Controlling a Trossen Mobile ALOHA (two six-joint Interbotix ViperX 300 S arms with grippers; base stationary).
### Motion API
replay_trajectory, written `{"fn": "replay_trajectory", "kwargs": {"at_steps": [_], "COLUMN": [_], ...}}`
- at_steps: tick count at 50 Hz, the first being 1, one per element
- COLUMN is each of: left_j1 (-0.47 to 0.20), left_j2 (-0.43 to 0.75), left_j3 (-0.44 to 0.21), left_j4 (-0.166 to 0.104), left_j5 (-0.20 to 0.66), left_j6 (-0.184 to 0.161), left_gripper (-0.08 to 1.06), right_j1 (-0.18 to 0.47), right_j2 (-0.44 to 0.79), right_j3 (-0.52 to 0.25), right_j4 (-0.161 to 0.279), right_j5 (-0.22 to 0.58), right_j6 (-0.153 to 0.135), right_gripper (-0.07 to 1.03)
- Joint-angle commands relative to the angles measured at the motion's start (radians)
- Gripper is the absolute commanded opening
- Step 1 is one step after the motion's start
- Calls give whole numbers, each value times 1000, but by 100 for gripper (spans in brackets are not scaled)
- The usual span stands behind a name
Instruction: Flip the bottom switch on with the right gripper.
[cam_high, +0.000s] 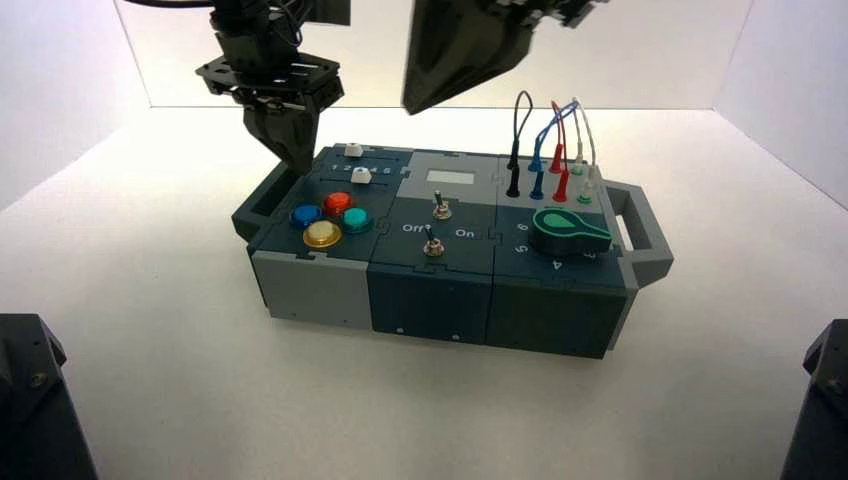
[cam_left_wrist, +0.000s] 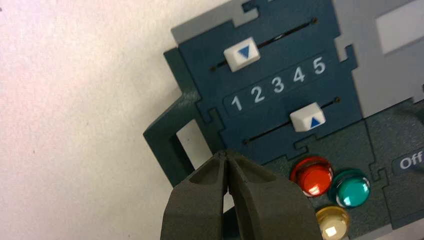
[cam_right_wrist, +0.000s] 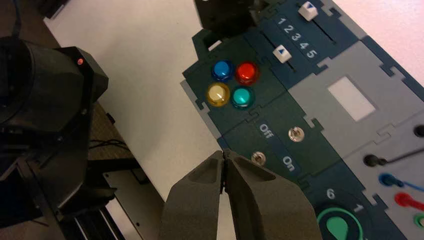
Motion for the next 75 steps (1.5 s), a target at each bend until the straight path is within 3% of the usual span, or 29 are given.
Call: {"fn": "replay_trajectory", "kwargs": {"at_steps": [1, 15, 34, 38, 75], "left_j1": [-3, -3, -3, -3, -20], "left_j2": [11, 89, 106, 106, 117], "left_j3": [-25, -37, -37, -35, -34], "left_j4": [-2, -2, -2, -2, -2], "left_j5": [-6, 6, 17, 20, 21], "left_j6": [9, 11, 12, 12, 14], "left_gripper": [-3, -3, -3, -3, -3], "right_j1": [18, 28, 28, 28, 26], "right_j2": [29, 110, 161, 222, 383], "right_j3": [-54, -87, -89, -94, -173], "right_j4": [5, 5, 12, 26, 18], "right_j5": [14, 74, 112, 138, 137], "right_j6": [0, 0, 2, 0, -11], "right_gripper": [-2, -2, -2, -2, -2]}}
